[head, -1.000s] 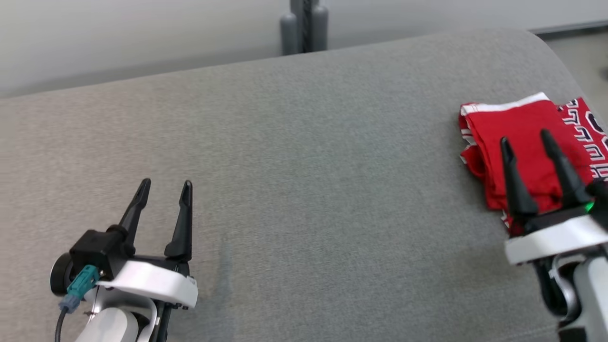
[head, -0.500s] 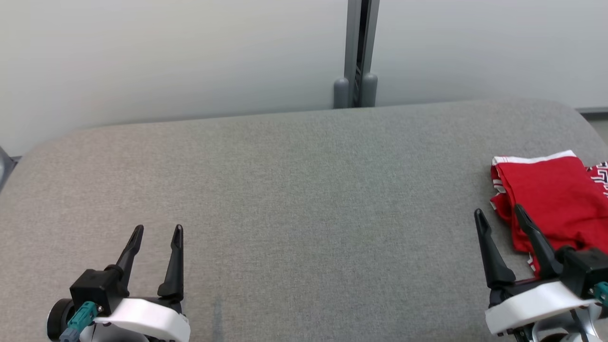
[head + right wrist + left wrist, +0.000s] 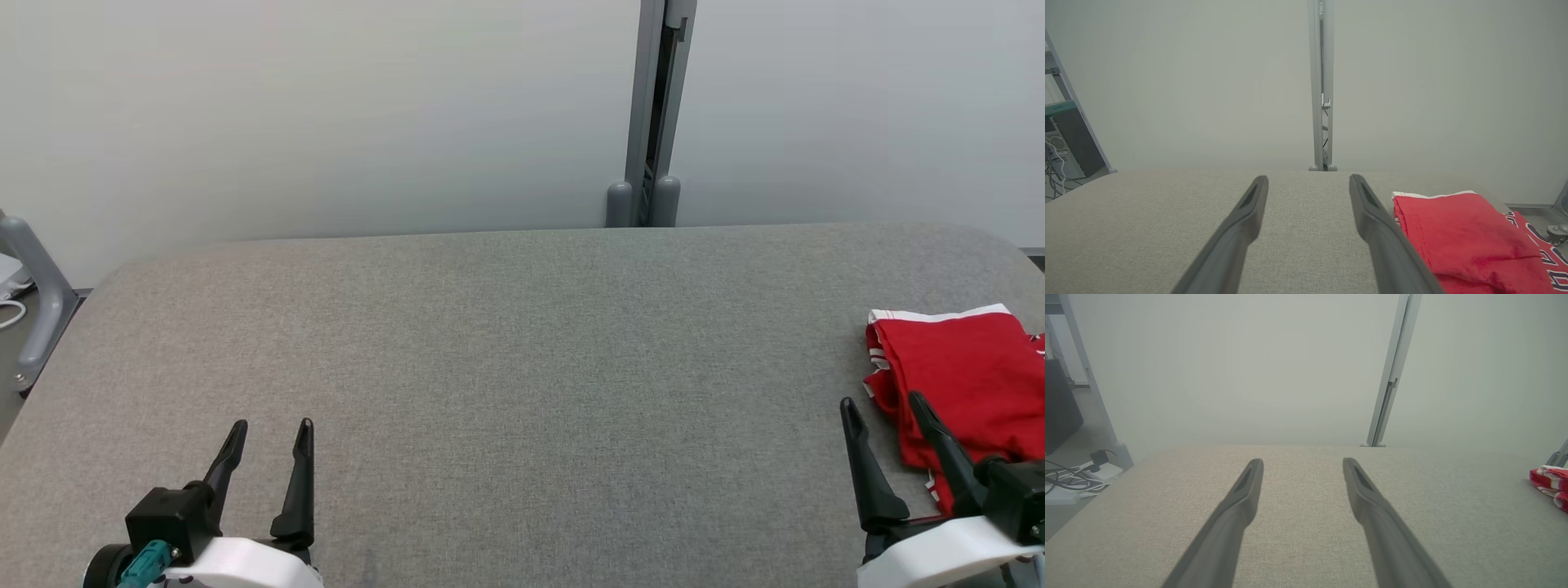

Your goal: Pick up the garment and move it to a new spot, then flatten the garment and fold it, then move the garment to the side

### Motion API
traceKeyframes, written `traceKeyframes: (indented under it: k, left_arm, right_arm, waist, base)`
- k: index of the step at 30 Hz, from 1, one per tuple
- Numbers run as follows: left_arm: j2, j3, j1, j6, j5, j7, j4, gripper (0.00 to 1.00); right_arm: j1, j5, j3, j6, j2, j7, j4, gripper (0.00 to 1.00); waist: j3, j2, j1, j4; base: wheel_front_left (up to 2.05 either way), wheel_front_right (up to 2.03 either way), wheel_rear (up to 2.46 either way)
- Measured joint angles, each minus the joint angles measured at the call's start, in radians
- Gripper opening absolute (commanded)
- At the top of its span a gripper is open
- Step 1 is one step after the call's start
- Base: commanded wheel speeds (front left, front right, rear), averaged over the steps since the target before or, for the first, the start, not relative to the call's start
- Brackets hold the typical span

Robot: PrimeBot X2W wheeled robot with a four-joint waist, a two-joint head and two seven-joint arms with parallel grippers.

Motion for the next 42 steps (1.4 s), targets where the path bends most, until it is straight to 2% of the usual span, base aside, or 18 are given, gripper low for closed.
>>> traceKeyframes:
  k: [38,39,42]
  left_arm:
    - [0.005,-0.004,-0.001,0.003,-0.012,-0.016,0.012,1.0]
    - [0.002,-0.005,0.0,0.003,-0.012,-0.016,0.015,0.0]
    - [-0.02,-0.017,0.024,0.003,-0.012,-0.015,0.038,0.0]
  right_arm:
    - [0.018,0.003,0.004,0.0,0.016,0.019,-0.032,1.0]
    - [0.018,0.003,0.005,0.0,0.016,0.019,-0.027,0.0]
    - [0.034,0.003,0.008,0.0,0.024,0.019,0.002,0.0]
  waist:
    - [0.004,0.0,0.0,-0.013]
    - [0.004,0.0,0.0,-0.013]
    - [0.004,0.0,0.0,-0.013]
  base:
    - [0.0,0.0,0.0]
    - [0.0,0.0,0.0]
    - [0.0,0.0,0.0]
